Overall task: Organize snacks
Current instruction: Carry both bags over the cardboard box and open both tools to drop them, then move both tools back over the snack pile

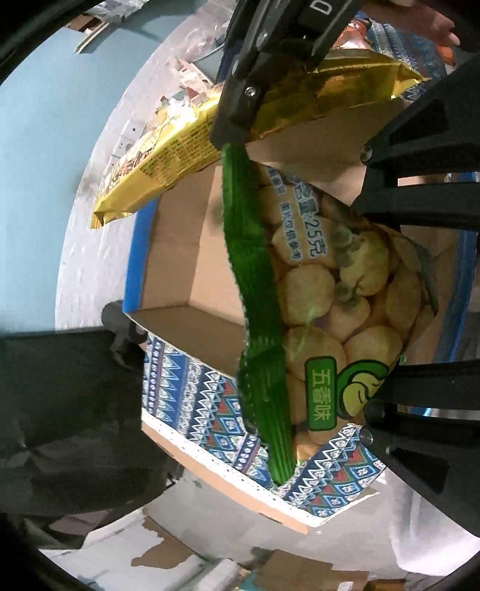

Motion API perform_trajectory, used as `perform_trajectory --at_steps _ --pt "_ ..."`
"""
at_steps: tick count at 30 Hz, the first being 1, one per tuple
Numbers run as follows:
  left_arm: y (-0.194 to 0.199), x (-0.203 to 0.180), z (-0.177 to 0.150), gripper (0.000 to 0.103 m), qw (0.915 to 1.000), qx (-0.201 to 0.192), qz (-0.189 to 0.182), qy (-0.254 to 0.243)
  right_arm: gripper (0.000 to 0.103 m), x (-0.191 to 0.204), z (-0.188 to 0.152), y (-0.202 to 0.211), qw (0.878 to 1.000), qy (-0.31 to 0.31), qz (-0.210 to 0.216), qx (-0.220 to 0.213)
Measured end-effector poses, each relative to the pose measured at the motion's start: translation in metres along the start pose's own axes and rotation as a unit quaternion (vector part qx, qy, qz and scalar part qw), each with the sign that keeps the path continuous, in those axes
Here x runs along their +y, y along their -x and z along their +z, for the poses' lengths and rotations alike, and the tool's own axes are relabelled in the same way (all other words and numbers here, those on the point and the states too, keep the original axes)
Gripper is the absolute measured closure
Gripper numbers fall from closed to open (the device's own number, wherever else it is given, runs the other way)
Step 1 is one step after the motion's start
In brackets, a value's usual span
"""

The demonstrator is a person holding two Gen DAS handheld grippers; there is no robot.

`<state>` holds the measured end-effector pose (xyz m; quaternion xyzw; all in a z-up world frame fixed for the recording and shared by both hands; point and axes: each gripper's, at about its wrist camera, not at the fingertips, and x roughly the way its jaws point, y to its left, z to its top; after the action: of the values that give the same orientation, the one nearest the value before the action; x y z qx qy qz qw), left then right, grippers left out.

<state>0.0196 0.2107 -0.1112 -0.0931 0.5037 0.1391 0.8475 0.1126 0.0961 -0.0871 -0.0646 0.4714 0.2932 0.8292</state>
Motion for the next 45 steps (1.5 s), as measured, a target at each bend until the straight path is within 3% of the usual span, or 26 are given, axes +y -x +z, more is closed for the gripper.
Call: perform_trajectory --at_steps 4,6,8,13,23,26,31,45 --pt "-0.005 0.006 0.0 0.062 0.9999 0.011 0.007 0.007 0.072 0.0 0.002 -0.012 1.0 -0.012 0.007 0.012" --pt "-0.004 0.006 0.0 0.048 0.9998 0.008 0.016 0.008 0.072 0.003 0.002 -0.016 1.0 -0.011 0.007 0.016" --pt "-0.001 0.007 0.0 0.041 0.9997 0.004 0.023 0.009 0.072 0.006 0.002 -0.019 1.0 -0.008 0.009 0.019" --pt "0.005 0.009 0.002 0.033 0.9995 -0.008 0.029 0.004 0.072 0.008 0.0 -0.028 1.0 -0.006 0.007 0.027" --pt "0.01 0.005 0.002 0.032 0.9996 -0.012 0.026 -0.001 0.063 -0.002 0.0 -0.023 0.999 -0.025 0.003 0.025" --pt "0.011 -0.001 0.002 0.032 0.9996 -0.015 0.024 -0.009 0.047 -0.007 -0.001 -0.015 0.999 -0.028 -0.002 0.019" --pt "0.014 -0.013 0.0 0.03 0.9995 -0.018 0.012 -0.024 0.034 -0.017 -0.006 0.006 0.999 -0.019 -0.026 0.001" --pt "0.025 -0.073 -0.009 0.029 0.9958 -0.028 -0.027 -0.083 0.031 -0.077 -0.041 0.065 0.997 -0.02 -0.075 -0.005"
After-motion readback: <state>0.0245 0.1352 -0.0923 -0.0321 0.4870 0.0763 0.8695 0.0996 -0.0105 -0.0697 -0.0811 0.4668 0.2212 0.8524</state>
